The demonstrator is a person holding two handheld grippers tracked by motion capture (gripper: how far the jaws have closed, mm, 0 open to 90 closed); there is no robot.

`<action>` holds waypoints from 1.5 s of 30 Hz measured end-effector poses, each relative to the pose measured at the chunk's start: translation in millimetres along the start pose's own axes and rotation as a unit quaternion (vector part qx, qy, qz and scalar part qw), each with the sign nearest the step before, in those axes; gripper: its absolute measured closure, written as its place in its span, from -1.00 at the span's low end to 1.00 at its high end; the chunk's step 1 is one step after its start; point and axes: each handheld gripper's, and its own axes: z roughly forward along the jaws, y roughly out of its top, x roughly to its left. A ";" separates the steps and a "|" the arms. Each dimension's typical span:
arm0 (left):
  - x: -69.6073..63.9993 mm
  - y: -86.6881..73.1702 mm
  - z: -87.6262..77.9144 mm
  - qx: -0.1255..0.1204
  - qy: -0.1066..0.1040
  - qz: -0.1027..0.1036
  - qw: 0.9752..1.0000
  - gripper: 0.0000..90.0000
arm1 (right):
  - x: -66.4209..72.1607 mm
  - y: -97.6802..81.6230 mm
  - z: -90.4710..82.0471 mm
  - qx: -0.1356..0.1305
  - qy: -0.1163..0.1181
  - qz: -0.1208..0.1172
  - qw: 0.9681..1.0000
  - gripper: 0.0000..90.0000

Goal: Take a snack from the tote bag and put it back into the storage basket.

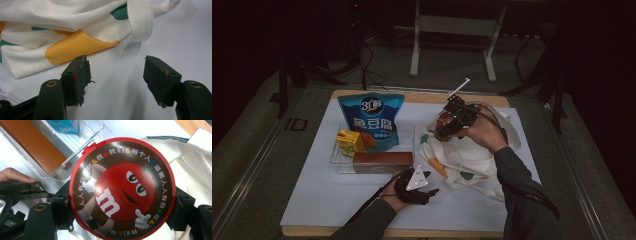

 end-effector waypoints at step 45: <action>0.2 -0.1 -0.1 -0.001 -0.001 0.000 1.000 -0.19 | 27.4 28.9 12.3 -0.002 0.018 -0.032 0.999 -0.43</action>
